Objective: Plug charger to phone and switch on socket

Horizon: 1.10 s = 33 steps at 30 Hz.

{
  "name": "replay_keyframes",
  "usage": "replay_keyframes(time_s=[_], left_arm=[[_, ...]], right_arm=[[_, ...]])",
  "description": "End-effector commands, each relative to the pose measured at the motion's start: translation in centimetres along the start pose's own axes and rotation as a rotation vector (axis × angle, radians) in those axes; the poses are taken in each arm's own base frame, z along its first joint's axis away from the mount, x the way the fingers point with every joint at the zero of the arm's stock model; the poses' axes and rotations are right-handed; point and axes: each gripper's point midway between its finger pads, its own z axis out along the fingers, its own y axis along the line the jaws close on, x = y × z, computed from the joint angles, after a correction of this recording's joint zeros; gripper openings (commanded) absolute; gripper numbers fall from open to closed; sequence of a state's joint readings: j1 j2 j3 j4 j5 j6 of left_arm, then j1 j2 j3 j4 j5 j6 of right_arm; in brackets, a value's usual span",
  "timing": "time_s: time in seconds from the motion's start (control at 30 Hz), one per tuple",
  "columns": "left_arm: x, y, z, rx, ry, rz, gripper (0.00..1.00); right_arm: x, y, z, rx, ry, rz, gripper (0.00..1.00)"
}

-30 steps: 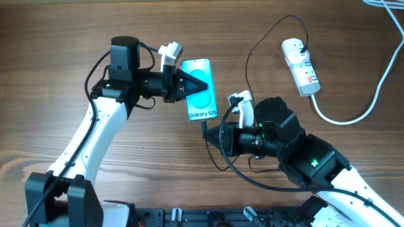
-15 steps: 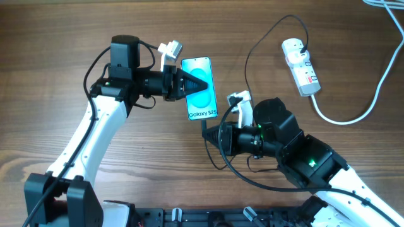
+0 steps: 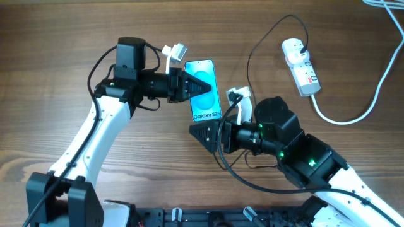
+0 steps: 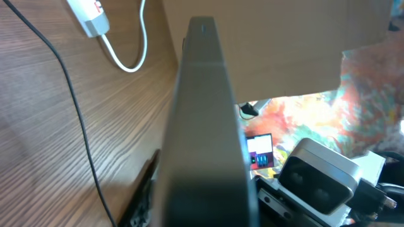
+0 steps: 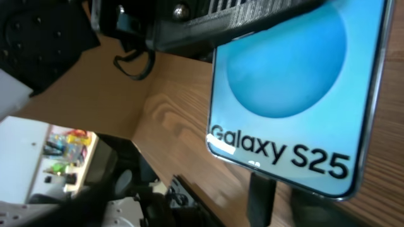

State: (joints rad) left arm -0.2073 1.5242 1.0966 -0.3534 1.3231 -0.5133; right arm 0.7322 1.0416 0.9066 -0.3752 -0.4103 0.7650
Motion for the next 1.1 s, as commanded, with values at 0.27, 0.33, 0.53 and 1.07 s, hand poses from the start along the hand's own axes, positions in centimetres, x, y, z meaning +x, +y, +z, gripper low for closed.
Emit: replay_keyframes(time_s=[0.27, 0.33, 0.53, 1.07], left_arm=[[1.5, -1.4, -0.2, 0.072, 0.051, -0.012, 0.04], [1.5, -1.4, -0.2, 0.072, 0.051, -0.012, 0.04], [1.6, -1.4, -0.2, 0.072, 0.052, -0.02, 0.04], [2.3, -1.7, 0.8, 0.081, 0.086, -0.005, 0.04]], right_arm=[[2.3, -0.6, -0.9, 0.011, 0.131, -0.094, 0.83], [2.6, -0.1, -0.9, -0.02, 0.151, -0.095, 0.63], [2.4, -0.3, -0.7, -0.01, 0.144, -0.092, 0.32], [1.1, -0.8, 0.9, -0.011, 0.118, -0.097, 0.04]])
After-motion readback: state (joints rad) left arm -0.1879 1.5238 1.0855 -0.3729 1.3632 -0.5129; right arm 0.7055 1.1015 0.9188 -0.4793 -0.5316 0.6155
